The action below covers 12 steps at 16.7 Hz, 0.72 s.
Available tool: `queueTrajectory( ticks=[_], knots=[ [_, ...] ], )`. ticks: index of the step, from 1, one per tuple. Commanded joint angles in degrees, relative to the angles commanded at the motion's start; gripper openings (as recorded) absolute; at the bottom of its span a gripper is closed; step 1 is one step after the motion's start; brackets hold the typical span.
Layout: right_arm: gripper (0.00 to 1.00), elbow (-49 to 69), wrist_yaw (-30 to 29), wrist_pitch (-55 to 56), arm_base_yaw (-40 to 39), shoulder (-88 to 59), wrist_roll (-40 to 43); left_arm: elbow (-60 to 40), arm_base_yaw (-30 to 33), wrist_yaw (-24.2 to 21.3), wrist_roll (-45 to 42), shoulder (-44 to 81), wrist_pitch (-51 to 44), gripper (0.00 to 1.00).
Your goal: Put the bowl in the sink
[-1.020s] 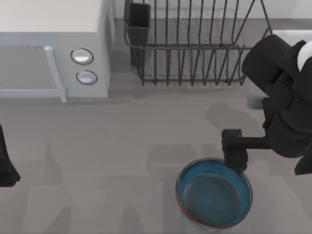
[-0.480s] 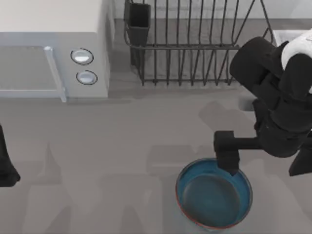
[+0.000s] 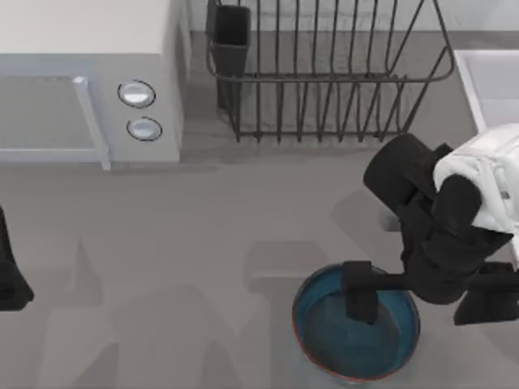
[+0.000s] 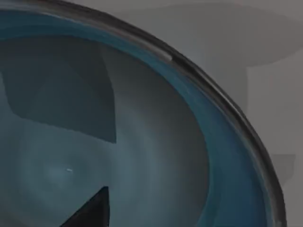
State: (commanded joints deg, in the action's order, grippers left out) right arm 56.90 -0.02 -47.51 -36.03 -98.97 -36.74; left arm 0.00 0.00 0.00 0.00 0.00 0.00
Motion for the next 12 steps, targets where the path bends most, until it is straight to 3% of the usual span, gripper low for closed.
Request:
queueTrajectory(
  ticks=[6, 12],
  knots=[
    [1.00, -2.14, 0.00, 2.70, -0.06, -1.00, -0.08, 0.00, 0.00, 0.00, 0.00, 0.00, 0.00, 1.00],
    [0.55, -2.14, 0.00, 2.70, -0.06, -1.00, -0.08, 0.00, 0.00, 0.00, 0.00, 0.00, 0.00, 1.00]
  ],
)
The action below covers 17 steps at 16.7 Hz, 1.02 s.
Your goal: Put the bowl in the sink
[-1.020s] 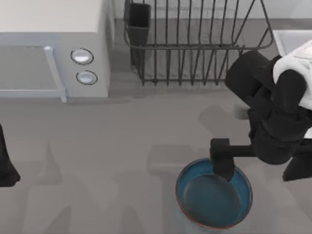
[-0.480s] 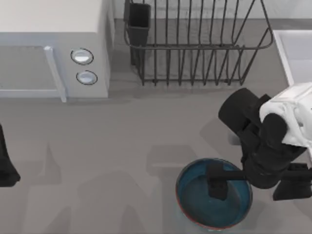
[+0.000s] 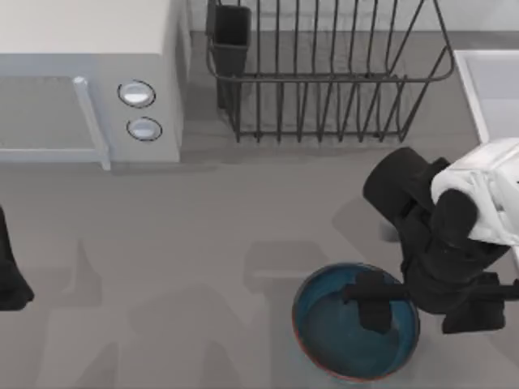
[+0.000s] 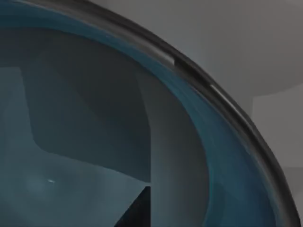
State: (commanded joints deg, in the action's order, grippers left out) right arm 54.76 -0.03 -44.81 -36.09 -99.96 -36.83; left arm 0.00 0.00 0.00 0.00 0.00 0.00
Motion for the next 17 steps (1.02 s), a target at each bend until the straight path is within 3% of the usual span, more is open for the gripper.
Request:
queueTrajectory(
  ticks=[7, 17],
  knots=[
    [0.02, 0.00, 0.00, 0.00, 0.00, 0.00, 0.00, 0.00, 0.00, 0.00, 0.00, 0.00, 0.00, 1.00],
    [0.00, 0.21, -0.04, -0.20, 0.01, 0.11, 0.00, 0.00, 0.00, 0.00, 0.00, 0.00, 0.00, 1.00]
  ],
)
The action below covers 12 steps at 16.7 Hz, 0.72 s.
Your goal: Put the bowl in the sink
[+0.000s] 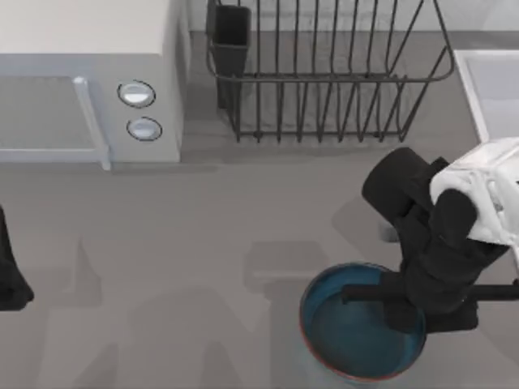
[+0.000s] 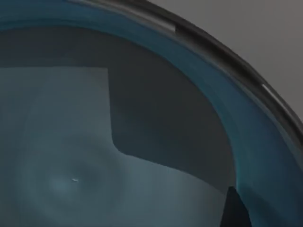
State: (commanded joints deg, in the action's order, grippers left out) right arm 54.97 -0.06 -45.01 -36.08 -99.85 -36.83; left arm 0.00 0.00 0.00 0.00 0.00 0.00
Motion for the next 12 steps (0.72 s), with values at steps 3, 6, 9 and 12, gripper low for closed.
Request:
queueTrajectory(
  ticks=[3, 6, 9, 12],
  knots=[
    [0.00, 3.78, -0.01, -4.06, -0.16, 0.64, -0.07, 0.00, 0.00, 0.00, 0.00, 0.00, 0.00, 1.00],
    [0.00, 10.62, -0.04, -13.24, -0.10, 2.34, -0.11, 0.00, 0.00, 0.00, 0.00, 0.00, 0.00, 1.00],
    [0.00, 18.24, -0.03, -24.51, 0.03, 4.62, 0.05, 0.00, 0.00, 0.00, 0.00, 0.00, 0.00, 1.00],
    [0.00, 24.45, 0.01, -32.25, 0.24, 6.93, 0.32, 0.00, 0.00, 0.00, 0.00, 0.00, 0.00, 1.00]
  ],
)
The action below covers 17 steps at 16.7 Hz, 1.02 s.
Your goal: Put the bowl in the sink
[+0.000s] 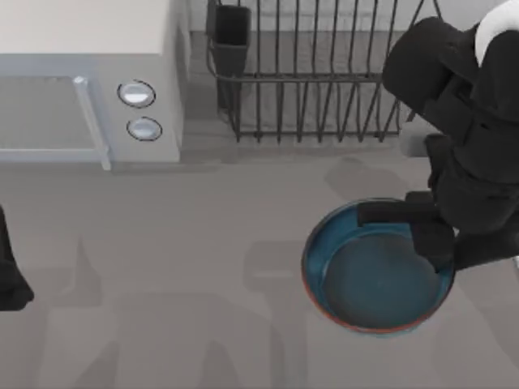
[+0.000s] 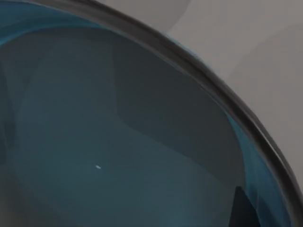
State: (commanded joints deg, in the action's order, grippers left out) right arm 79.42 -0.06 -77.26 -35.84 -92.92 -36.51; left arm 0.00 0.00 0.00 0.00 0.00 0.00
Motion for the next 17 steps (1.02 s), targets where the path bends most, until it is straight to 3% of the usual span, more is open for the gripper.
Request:
queueTrajectory(
  ticks=[9, 13, 17],
  knots=[
    [0.00, 1.06, 0.13, -0.35, 0.85, 1.05, 1.00, 0.00, 0.00, 0.00, 0.00, 0.00, 0.00, 1.00],
    [0.00, -3.80, 1.10, 10.36, 6.68, 1.25, 5.63, 0.00, 0.00, 0.00, 0.00, 0.00, 0.00, 1.00],
    [0.00, -12.25, 3.14, 29.83, 16.55, 0.00, 12.38, 0.00, 0.00, 0.00, 0.00, 0.00, 0.00, 1.00]
  ],
)
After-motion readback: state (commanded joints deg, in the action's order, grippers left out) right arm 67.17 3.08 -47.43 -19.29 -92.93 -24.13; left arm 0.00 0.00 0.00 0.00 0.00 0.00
